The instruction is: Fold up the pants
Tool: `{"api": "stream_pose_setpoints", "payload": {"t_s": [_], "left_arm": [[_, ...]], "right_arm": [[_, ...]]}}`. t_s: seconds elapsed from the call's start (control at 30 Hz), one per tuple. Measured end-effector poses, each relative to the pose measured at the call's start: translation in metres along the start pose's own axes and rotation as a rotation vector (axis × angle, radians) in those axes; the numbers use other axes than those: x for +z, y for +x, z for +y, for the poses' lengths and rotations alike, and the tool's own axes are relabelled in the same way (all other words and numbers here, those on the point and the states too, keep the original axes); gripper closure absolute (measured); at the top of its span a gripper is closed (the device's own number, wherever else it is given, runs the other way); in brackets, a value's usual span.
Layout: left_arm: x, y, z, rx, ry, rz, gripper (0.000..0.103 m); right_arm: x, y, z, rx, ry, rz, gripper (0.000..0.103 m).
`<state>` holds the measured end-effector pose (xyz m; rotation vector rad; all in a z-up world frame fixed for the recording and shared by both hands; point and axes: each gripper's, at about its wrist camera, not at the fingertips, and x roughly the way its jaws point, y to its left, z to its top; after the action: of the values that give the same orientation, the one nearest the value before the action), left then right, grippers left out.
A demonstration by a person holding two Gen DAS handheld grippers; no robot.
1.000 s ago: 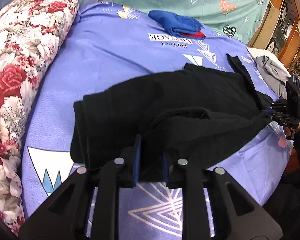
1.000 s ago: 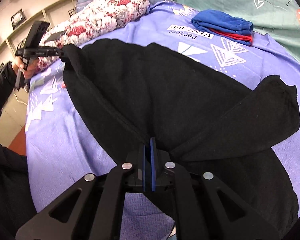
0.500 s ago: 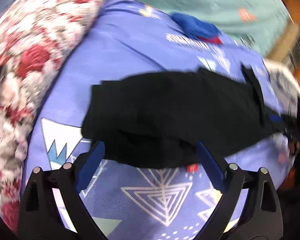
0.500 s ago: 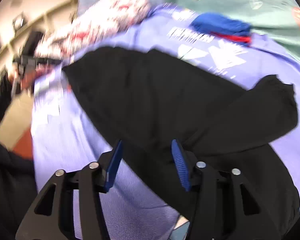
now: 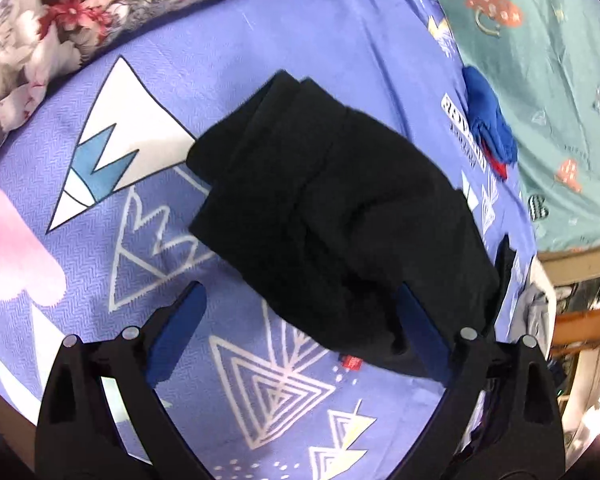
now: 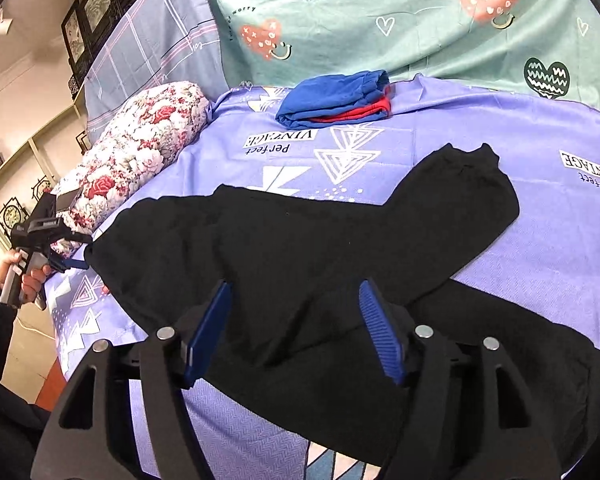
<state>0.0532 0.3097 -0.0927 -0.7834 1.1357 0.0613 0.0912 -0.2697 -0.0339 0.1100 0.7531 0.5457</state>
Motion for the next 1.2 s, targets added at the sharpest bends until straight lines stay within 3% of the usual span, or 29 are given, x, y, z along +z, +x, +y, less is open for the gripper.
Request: {"api": "stream_pose_setpoints", "payload": {"t_s": [0.1,0.27,0.3,0.37,0.4,0.47,0.53,0.67,0.87,0.93,1.0,1.07,1.1,1.2], "left_arm": [[0.002,-0.004,-0.005,0.02,0.015,-0.064,0.013],[0.009,0.003,-0.012,0.019,0.01,-0.057,0.016],[0.009,0.006,-0.013,0.025,0.01,-0.058,0.021],[0.008,0.009,-0.013,0.038,0.014,-0.064,0.051],[0.008,0.011,-0.012,0.03,0.021,-0.062,0.078],[0.007,0.01,-0.013,0.034,0.047,-0.062,0.086],[0.003,0.004,-0.026,0.105,0.124,-0.101,0.088],[0.002,-0.02,-0.053,0.176,0.253,-0.204,0.088],[0.011,-0.029,-0.06,0.211,0.308,-0.255,0.087],[0.012,-0.011,-0.052,0.287,0.346,-0.235,0.079],[0.016,0.015,-0.03,0.33,0.32,-0.171,0.068],[0.017,0.024,-0.015,0.335,0.269,-0.175,0.048],[0.016,0.022,-0.012,0.355,0.257,-0.201,0.032],[0.016,0.012,-0.011,0.331,0.26,-0.203,0.03]], "right_arm": [[-0.002,0.004,0.002,0.014,0.004,0.006,0.035],[-0.005,0.007,0.007,0.02,0.0,0.009,0.035],[-0.005,0.008,0.007,0.02,-0.005,0.009,0.035],[-0.006,0.008,0.007,0.018,-0.007,0.011,0.035],[-0.007,0.008,0.006,0.018,-0.002,0.012,0.035],[-0.008,0.008,0.004,0.016,0.009,0.014,0.035],[-0.008,0.008,0.002,0.01,0.015,0.013,0.035],[-0.007,0.008,0.002,0.003,0.014,0.015,0.035],[-0.006,0.005,0.007,-0.001,0.001,0.014,0.035],[-0.006,0.006,0.007,-0.003,0.006,0.019,0.035],[-0.006,0.008,0.006,-0.013,0.007,0.029,0.035],[-0.003,0.012,0.003,-0.061,0.012,0.054,0.035],[-0.002,0.013,0.001,-0.088,0.019,0.061,0.035],[0.008,0.015,-0.01,-0.173,0.051,0.082,0.035]]}}
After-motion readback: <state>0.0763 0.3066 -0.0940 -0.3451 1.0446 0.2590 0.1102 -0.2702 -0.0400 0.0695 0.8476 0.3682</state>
